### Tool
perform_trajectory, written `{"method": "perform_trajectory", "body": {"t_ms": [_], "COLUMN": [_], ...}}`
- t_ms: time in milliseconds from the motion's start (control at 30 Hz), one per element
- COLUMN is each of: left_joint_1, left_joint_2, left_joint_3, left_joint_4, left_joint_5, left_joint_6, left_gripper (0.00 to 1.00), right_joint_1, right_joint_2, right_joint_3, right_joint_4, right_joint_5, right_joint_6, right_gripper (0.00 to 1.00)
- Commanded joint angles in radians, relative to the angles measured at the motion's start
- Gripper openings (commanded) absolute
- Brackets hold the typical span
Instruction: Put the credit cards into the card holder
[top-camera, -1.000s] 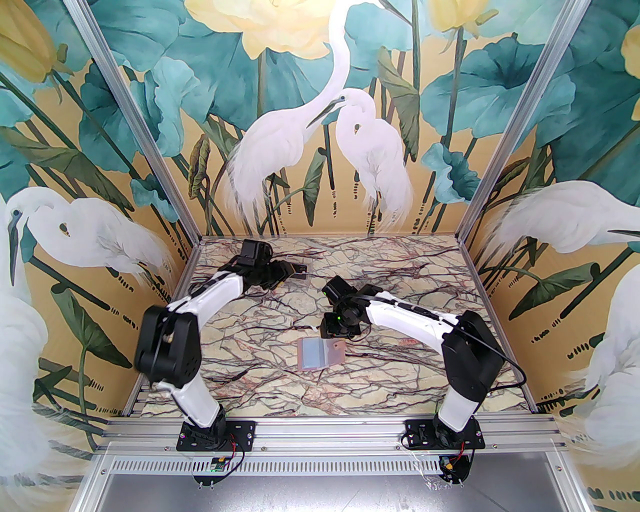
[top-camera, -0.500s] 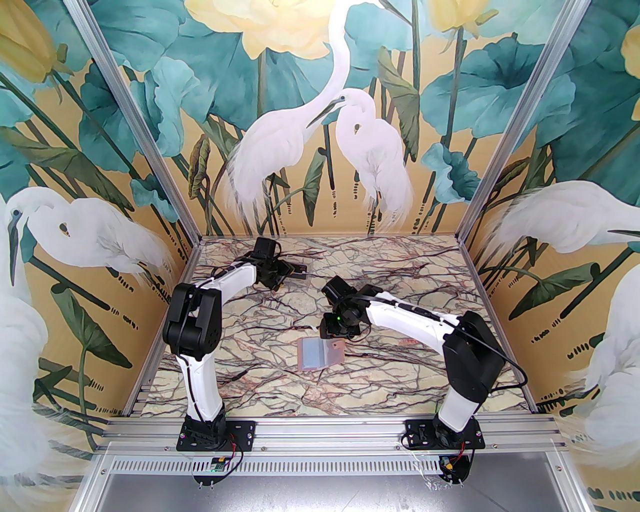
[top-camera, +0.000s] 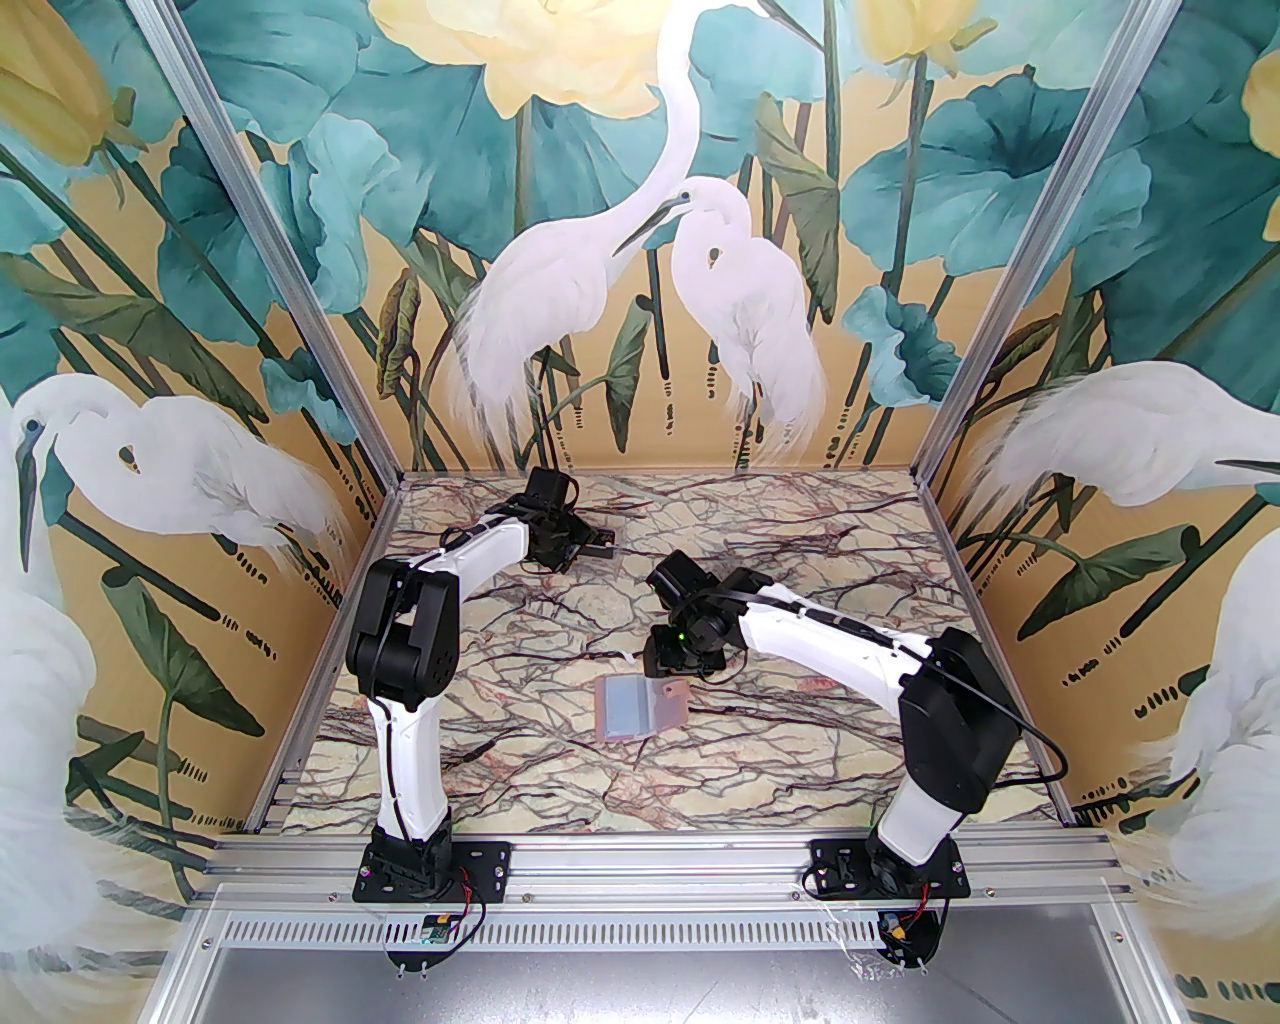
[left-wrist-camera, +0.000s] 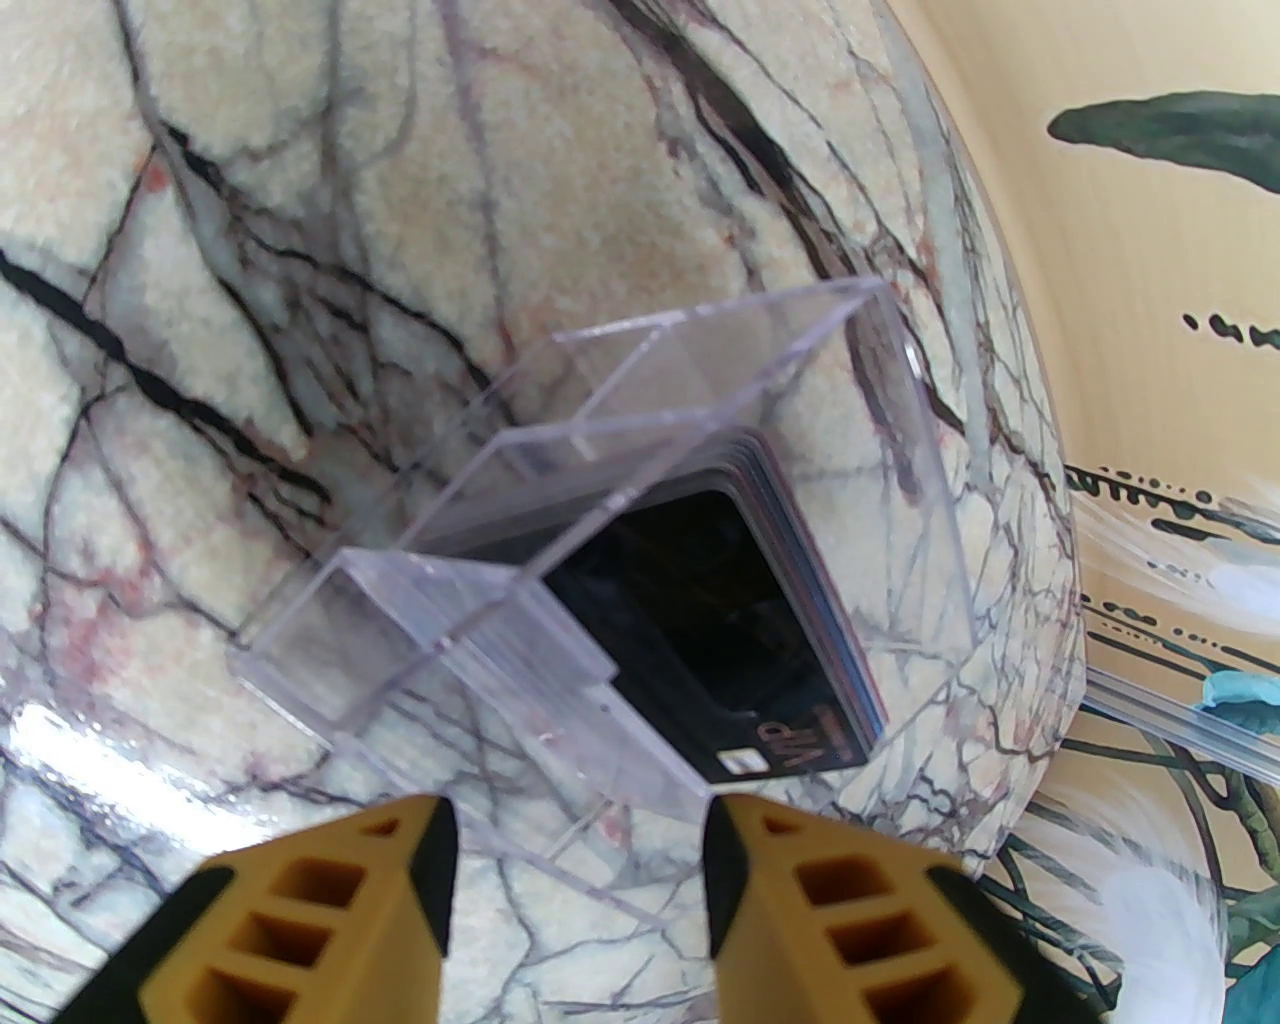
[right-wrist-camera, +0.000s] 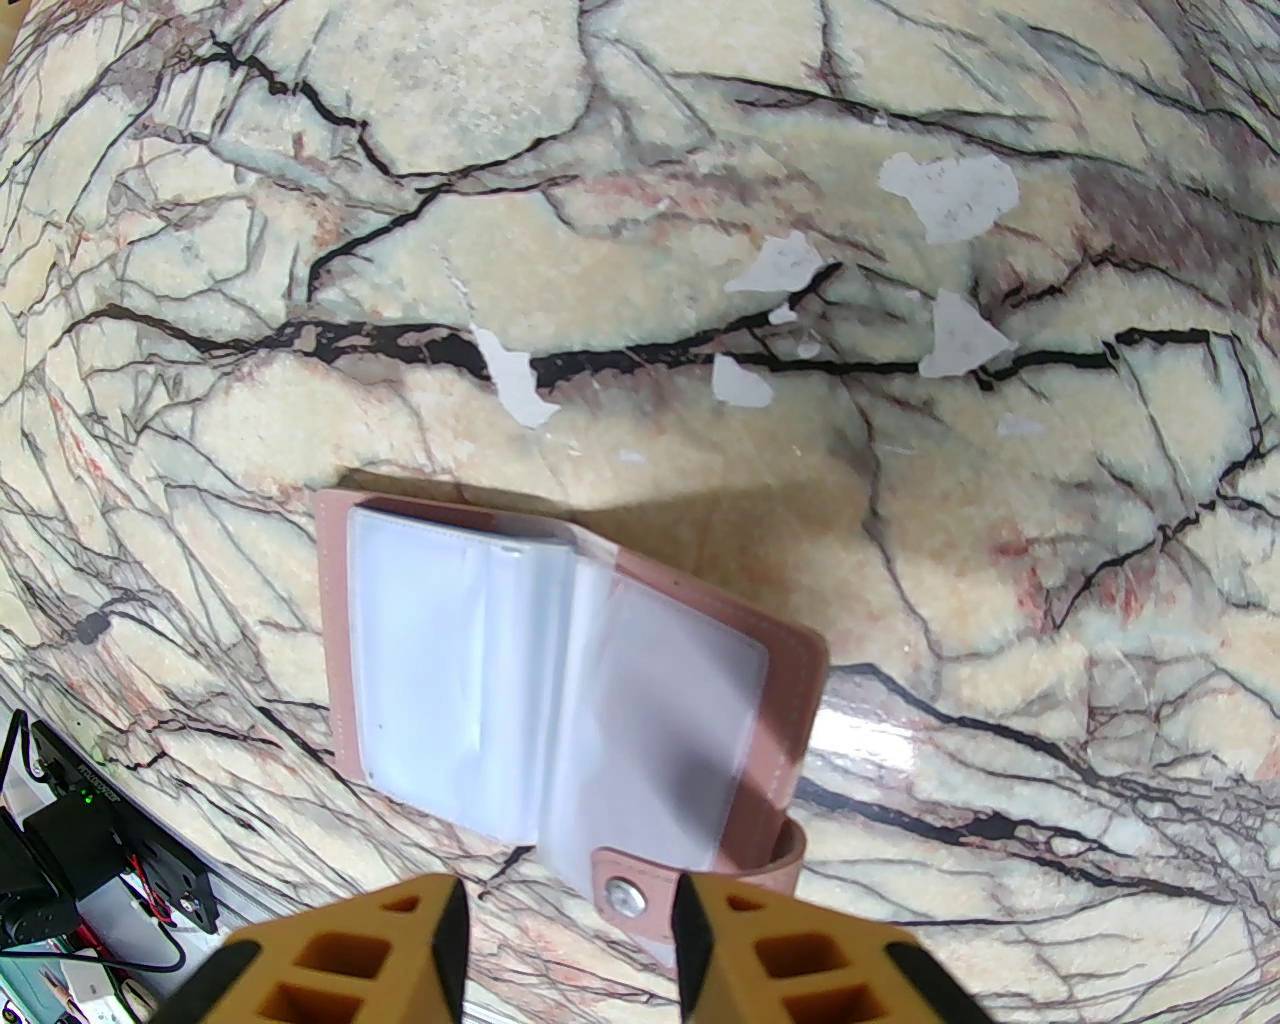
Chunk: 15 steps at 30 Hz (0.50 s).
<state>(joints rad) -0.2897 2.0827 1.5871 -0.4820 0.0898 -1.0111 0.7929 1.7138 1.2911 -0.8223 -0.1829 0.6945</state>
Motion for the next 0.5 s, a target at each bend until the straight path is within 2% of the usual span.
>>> {"method": "perform_trajectory", "body": {"t_ms": [0, 300, 467], "left_joint_1": [-0.014, -0.033, -0.039], "left_joint_2": [0.022, -0.041, -0.025], "left_joint_3": [-0.017, -0.088, -0.081], "left_joint_4": [-0.057, -0.072, -0.061], "left_joint_5": [-0.033, -0.072, -0.076], "left_joint_6": [-0.017, -0.066, -0.074], "left_gripper": [0.48, 0.5, 0.5], "right_joint_1": [0.005, 0.005, 0.007], "right_joint_2": [-0.029, -0.011, -0.008], "right_joint_3": [-0.013, -0.015, -0.019], "right_joint_4": [-0.016, -0.006, -0.006], "right_joint_5": [0.012, 0.002, 0.0], "right_joint_6": [-0.015, -0.01, -0.009], "right_gripper": [0.42, 0.42, 0.42]}}
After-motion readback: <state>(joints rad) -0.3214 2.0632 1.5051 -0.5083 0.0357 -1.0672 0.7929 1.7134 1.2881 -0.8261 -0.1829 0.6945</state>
